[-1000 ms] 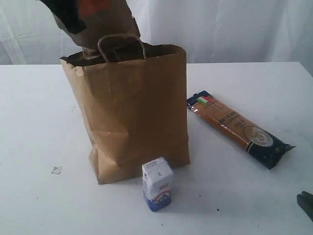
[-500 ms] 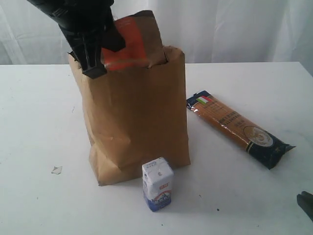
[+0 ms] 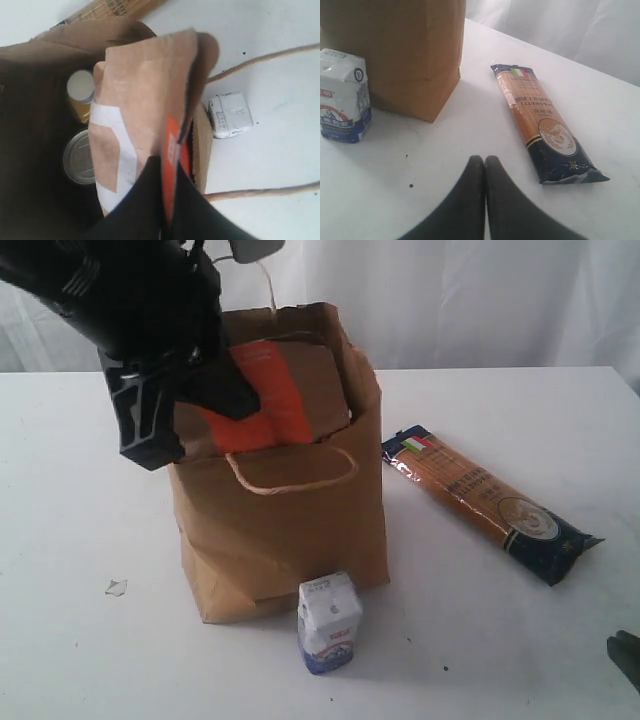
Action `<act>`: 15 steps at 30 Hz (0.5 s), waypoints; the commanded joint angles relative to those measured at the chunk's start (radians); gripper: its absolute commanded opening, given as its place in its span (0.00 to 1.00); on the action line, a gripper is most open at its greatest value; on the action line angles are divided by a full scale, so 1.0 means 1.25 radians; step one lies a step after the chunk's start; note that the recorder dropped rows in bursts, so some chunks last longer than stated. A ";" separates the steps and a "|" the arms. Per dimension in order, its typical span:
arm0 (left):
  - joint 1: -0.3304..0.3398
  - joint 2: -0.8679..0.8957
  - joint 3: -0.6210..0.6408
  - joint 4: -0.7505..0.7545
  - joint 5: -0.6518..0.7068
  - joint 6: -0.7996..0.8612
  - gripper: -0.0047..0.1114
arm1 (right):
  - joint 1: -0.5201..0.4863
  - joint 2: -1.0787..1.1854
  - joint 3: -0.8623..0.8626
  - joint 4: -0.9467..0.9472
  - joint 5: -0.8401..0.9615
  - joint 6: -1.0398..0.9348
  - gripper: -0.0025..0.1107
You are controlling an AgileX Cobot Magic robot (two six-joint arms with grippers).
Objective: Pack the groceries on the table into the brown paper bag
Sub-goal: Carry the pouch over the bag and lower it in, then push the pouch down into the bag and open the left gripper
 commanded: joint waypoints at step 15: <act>-0.005 0.051 0.029 0.047 -0.063 -0.043 0.61 | -0.005 -0.005 0.004 0.000 -0.013 0.005 0.02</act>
